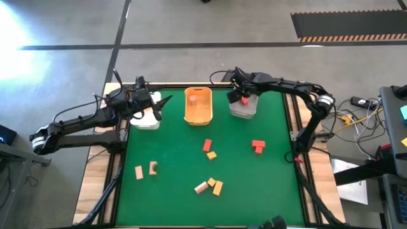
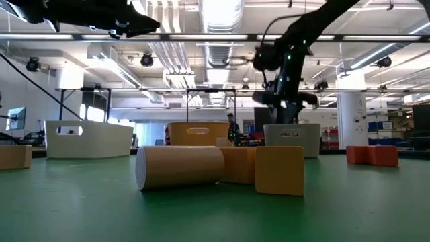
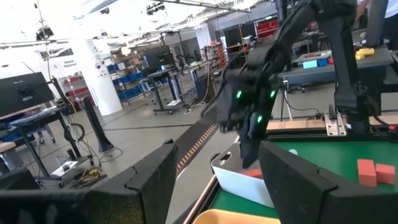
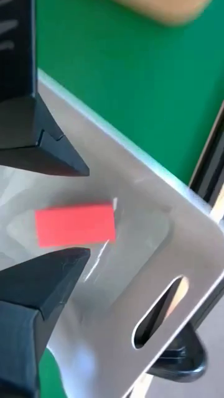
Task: Sort & place blocks by color
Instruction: Put the yellow block into the white bin
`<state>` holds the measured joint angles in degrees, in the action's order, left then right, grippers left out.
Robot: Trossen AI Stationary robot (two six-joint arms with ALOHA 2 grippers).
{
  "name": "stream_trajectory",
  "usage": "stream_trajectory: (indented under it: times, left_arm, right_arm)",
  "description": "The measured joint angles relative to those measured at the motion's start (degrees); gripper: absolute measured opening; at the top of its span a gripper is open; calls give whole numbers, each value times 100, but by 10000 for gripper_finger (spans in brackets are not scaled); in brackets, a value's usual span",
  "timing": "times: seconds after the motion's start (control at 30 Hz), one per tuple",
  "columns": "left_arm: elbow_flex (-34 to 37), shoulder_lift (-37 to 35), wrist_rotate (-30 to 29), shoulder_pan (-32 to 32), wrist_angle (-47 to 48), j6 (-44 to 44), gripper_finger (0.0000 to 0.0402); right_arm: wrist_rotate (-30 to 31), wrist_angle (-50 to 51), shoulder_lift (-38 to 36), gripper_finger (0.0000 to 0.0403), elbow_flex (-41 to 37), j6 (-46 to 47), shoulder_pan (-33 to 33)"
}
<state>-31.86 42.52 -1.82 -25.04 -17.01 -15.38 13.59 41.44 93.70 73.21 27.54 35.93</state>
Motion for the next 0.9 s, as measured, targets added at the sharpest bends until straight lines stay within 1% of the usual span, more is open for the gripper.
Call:
stream_trajectory:
  times: [0.13, 0.43, 0.7, 0.9]
  left_arm:
    - [1, 146, 0, 0, -1, 2, 209]
    - [0, 436, 0, 0, -54, 11, 209]
    - [0, 627, -3, 0, -53, 17, 209]
    - [-2, 691, -3, 0, -51, 133, 209]
  right_arm:
    - [37, -1, -401, 170, -4, 142, -386]
    - [466, -1, -1010, 146, -11, 503, -1463]
    - [477, -16, -1051, 132, -11, 589, -2481]
    - [392, 1, -847, 141, -13, 756, -3143]
